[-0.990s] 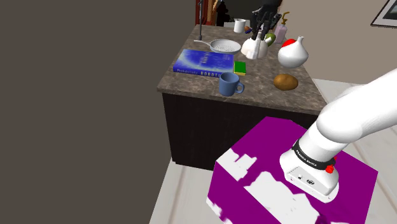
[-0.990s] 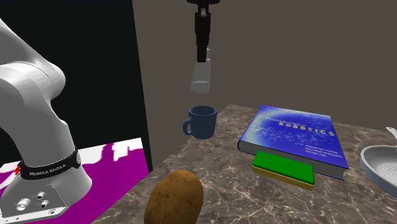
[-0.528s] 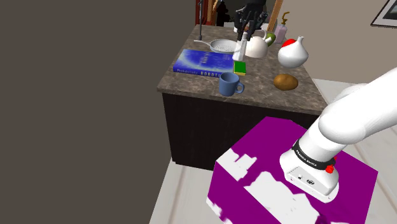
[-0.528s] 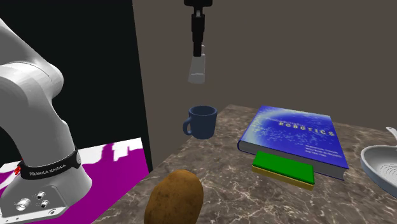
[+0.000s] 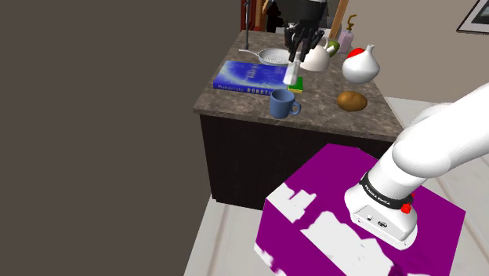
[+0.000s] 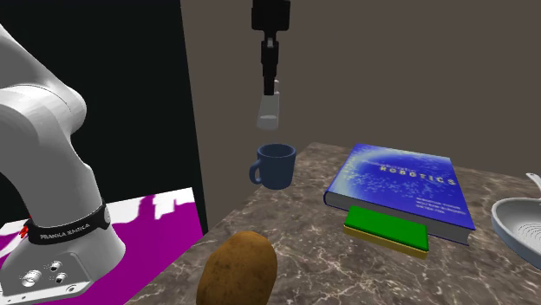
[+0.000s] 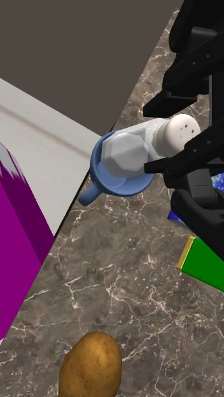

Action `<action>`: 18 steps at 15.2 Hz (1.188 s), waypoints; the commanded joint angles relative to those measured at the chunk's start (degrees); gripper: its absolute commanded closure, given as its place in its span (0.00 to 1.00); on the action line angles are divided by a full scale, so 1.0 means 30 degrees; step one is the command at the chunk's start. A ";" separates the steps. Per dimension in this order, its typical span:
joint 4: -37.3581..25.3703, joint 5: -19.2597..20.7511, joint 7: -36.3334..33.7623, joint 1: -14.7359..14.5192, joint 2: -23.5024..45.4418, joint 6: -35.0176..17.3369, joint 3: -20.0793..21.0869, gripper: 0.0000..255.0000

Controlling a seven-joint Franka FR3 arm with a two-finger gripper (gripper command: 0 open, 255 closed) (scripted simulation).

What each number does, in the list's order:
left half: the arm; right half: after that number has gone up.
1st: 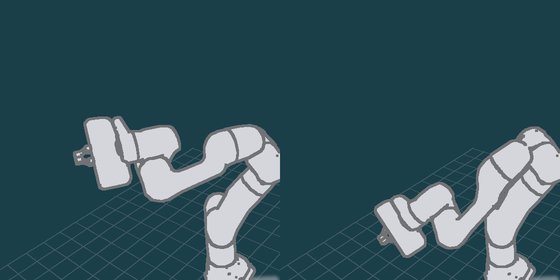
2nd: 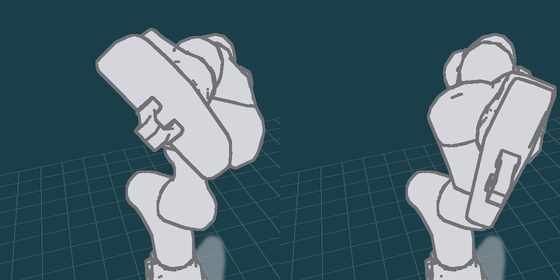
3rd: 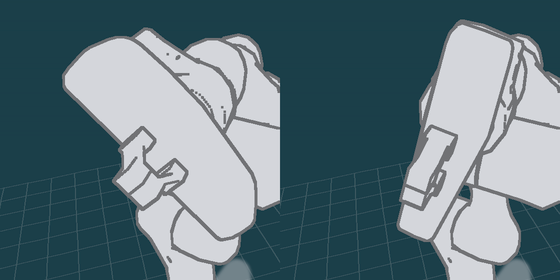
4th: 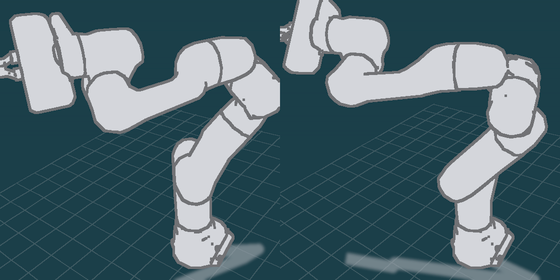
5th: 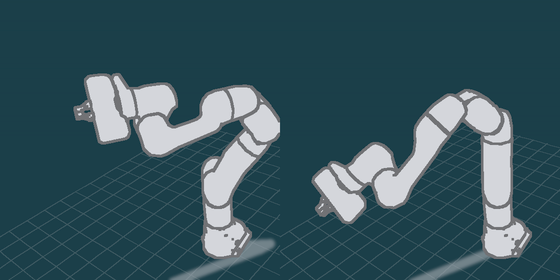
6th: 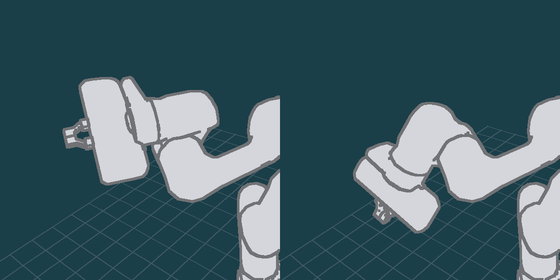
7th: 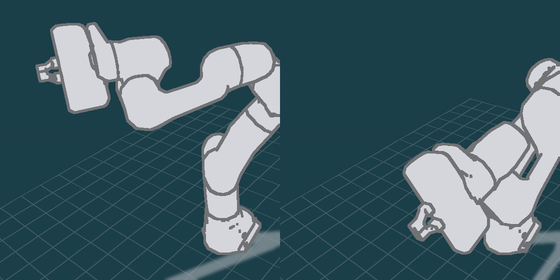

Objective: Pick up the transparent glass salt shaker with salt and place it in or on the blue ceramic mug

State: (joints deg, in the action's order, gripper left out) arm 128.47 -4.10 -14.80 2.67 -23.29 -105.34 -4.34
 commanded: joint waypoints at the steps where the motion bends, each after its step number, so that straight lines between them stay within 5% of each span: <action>1: 0.0518 -0.0008 0.0062 0.0008 0.0016 -0.0544 -0.0016 1.00; 11: 0.2629 -0.0102 0.0311 -0.0004 0.0486 -0.3113 -0.0053 1.00; 18: 0.2629 -0.0102 0.0311 -0.0005 0.0486 -0.3113 -0.0053 1.00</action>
State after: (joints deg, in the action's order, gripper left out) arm 136.34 -4.40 -13.87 2.66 -21.85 -114.69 -4.50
